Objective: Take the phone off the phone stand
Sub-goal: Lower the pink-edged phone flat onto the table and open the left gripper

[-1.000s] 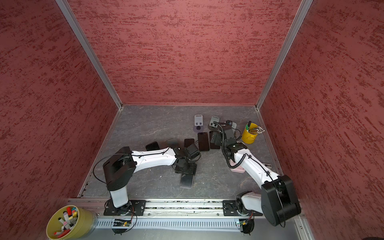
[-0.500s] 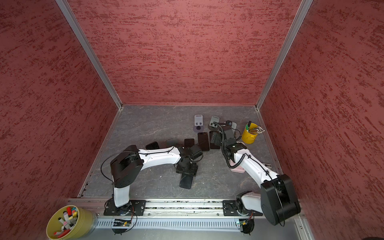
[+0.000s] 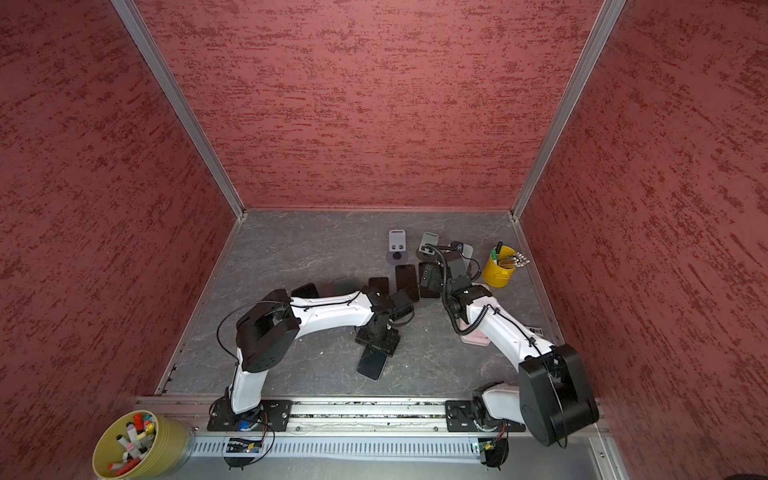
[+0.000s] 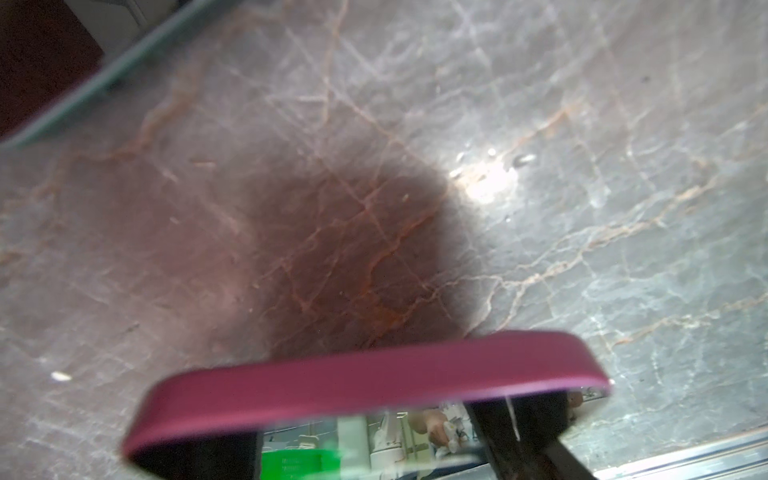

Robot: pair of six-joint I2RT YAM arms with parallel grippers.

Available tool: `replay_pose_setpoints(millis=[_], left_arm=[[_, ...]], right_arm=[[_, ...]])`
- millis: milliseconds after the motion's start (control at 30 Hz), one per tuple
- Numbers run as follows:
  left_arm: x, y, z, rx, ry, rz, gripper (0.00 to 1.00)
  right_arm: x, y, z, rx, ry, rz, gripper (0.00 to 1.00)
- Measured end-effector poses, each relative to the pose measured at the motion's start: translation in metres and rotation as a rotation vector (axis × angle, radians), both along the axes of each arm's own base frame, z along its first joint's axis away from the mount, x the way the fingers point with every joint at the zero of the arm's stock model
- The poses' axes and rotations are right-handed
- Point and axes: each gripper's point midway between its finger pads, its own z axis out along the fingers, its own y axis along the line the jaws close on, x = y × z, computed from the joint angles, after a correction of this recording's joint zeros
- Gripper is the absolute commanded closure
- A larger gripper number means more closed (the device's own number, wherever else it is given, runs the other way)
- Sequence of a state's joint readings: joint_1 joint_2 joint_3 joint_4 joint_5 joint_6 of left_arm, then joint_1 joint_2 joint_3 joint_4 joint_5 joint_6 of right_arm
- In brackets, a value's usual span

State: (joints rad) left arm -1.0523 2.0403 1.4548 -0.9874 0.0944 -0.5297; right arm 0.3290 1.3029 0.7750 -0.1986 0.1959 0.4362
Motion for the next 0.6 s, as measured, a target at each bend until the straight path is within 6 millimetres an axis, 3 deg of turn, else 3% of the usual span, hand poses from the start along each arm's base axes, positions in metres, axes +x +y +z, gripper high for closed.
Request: replay_pose_setpoints(millis=[600], left_arm=[[-0.0025, -0.0007, -0.0025, 0.029, -0.027, -0.065, 0.22]], right_arm=[[0.0003, 0.0, -0.0063, -0.011, 0.016, 0.004, 0.01]])
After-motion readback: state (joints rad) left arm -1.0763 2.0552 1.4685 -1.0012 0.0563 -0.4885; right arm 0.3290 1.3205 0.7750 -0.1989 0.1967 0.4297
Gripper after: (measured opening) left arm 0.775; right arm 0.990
